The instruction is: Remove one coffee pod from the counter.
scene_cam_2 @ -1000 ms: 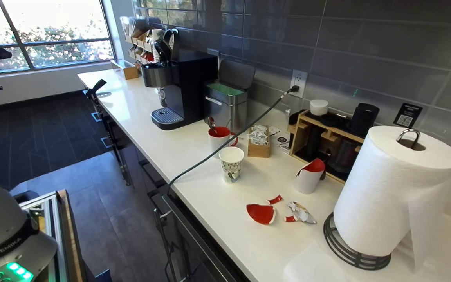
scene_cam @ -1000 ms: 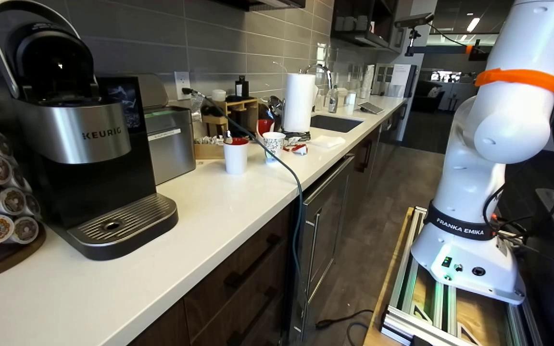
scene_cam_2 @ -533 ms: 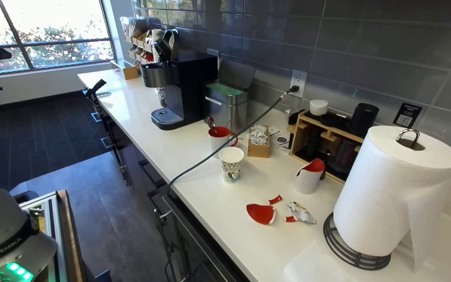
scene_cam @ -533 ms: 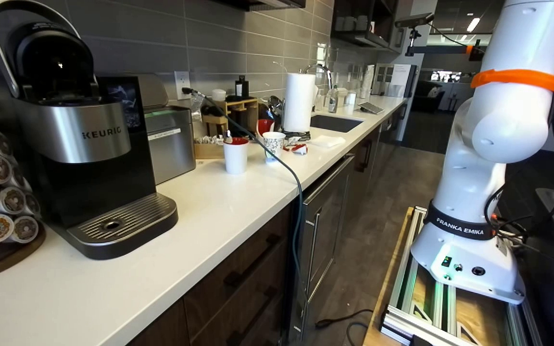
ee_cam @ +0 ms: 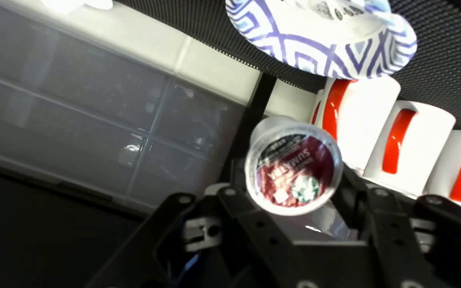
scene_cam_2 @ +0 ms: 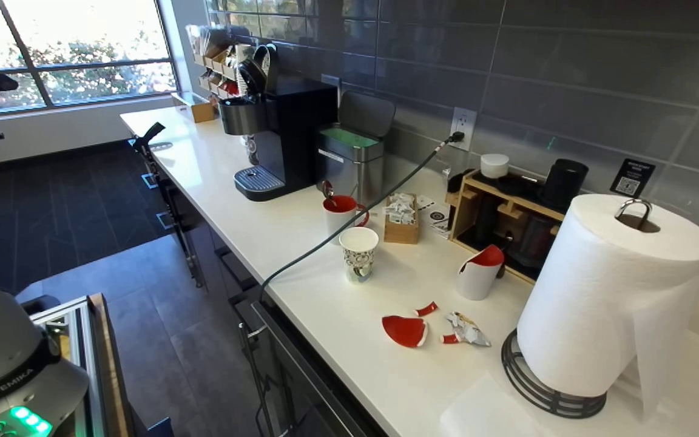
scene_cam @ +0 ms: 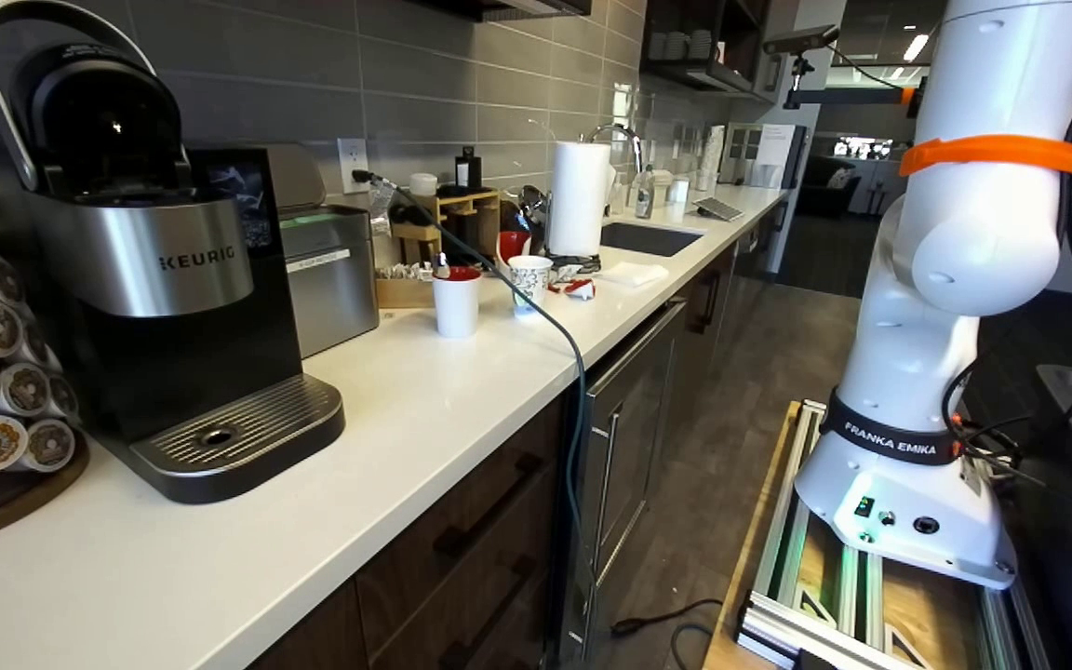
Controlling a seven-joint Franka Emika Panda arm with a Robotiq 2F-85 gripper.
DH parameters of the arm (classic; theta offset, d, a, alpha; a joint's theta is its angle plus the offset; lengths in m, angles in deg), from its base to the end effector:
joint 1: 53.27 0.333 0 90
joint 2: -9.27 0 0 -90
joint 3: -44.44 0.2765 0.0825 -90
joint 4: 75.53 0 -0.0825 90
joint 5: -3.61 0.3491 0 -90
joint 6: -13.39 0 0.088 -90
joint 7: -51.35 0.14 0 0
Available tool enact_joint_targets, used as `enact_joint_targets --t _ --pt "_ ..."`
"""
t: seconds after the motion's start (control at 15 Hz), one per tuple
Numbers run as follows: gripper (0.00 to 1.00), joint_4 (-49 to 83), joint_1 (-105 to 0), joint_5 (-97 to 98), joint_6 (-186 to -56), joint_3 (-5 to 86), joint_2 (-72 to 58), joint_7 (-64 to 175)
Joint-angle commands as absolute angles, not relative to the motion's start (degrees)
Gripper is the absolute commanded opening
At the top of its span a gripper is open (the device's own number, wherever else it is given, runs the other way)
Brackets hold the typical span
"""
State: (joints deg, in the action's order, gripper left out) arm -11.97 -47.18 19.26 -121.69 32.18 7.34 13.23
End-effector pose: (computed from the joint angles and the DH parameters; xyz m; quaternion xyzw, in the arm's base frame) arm 0.5345 -0.0440 0.8617 0.7885 0.2026 0.5734 0.0918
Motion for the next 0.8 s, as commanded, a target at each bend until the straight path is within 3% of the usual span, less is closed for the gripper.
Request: enact_joint_targets --t 0.0,0.73 --pt "0.29 -10.44 -47.74 23.2 -123.74 32.01 5.83 11.86" --pt "0.29 -10.28 -49.16 32.52 -123.04 32.34 0.37 10.23"
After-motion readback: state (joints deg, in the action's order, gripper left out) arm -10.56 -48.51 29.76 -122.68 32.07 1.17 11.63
